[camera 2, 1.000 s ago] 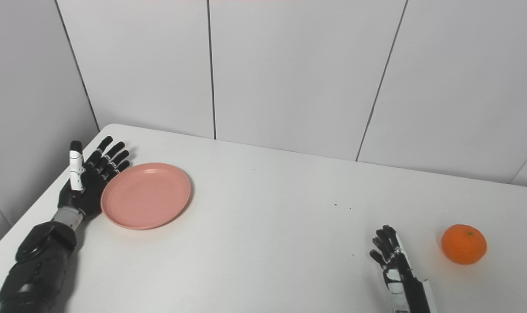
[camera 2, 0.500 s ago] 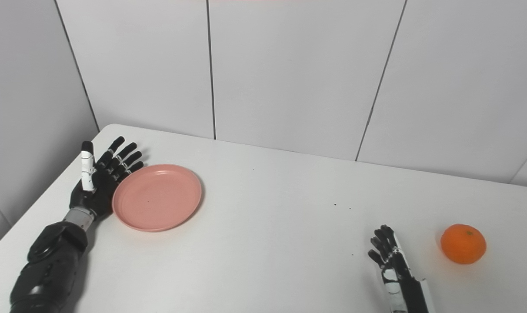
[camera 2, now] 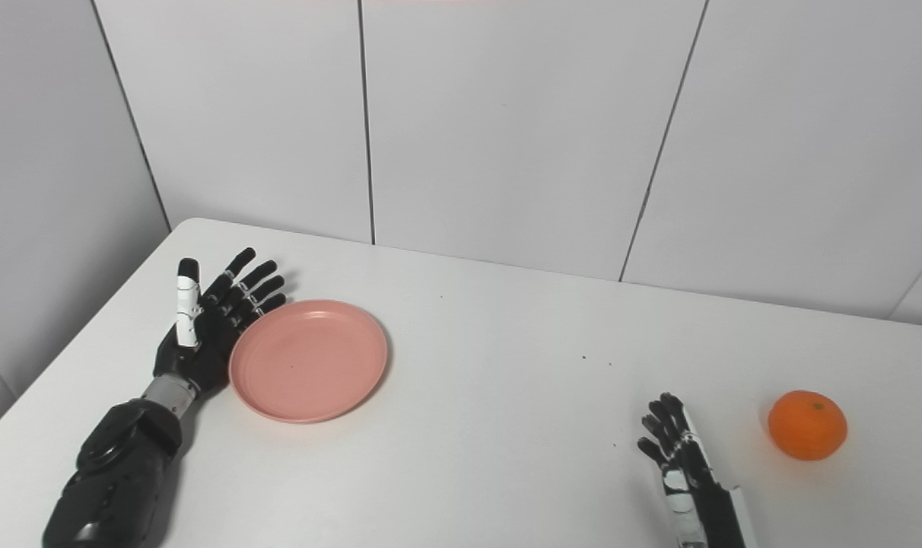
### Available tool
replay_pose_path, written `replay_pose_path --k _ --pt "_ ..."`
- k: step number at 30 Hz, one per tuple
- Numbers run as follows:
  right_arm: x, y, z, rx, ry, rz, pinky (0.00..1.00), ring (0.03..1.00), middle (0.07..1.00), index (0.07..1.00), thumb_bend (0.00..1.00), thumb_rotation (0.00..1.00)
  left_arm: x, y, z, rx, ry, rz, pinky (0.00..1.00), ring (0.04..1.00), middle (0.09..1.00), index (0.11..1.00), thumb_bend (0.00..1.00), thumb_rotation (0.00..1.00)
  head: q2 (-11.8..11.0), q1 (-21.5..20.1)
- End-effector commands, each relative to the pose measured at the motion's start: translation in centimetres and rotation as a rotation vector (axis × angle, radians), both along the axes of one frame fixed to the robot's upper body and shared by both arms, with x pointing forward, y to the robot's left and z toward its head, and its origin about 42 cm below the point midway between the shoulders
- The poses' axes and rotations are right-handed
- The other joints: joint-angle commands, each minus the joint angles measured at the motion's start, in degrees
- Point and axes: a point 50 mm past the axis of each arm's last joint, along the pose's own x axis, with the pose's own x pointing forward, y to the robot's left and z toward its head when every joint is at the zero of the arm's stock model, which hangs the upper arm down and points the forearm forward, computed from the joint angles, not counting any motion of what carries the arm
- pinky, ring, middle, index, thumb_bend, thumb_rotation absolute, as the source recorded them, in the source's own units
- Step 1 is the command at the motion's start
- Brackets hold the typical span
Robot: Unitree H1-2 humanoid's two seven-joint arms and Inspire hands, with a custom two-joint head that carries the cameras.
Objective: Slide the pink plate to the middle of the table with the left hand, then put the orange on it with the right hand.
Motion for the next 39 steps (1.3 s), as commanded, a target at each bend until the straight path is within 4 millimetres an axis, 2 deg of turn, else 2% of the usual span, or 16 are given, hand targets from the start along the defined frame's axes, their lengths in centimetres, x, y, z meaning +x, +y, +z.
replay_pose_path --k 1,16,28,32,39 --pt "-2.6 1.5 -4.5 0.054 0.161 -0.006 0.88 0.912 0.930 0.942 0.83 0.96 -0.2 -0.6 -0.3 0.000 0.030 -0.011 0.87 0.865 0.864 0.927 0.92 0.95 0.2 -0.1" --pt "-2.7 2.1 -4.3 0.043 0.157 -0.004 0.85 0.903 0.923 0.931 0.86 0.94 -0.8 -1.0 0.2 -0.082 0.052 -0.001 0.89 0.897 0.877 0.940 0.92 0.95 1.6 -3.9" --pt "-3.0 3.0 -3.9 0.046 0.153 0.002 0.85 0.908 0.932 0.939 0.87 0.93 -0.9 -2.1 1.2 -0.159 0.109 0.027 0.93 0.905 0.881 0.948 0.87 0.98 3.7 -7.7" --pt "-3.1 3.3 -3.8 0.048 0.153 0.000 0.86 0.910 0.931 0.941 0.86 0.94 -0.9 -2.4 1.3 -0.162 0.101 -0.011 0.98 0.931 0.912 0.986 0.87 1.00 4.0 -8.2" --pt "-3.1 3.8 -3.7 0.058 0.155 -0.002 0.88 0.914 0.935 0.942 0.85 0.94 -0.7 -3.2 1.6 -0.169 0.105 -0.029 0.97 0.932 0.902 0.973 0.88 0.95 4.3 -8.6"
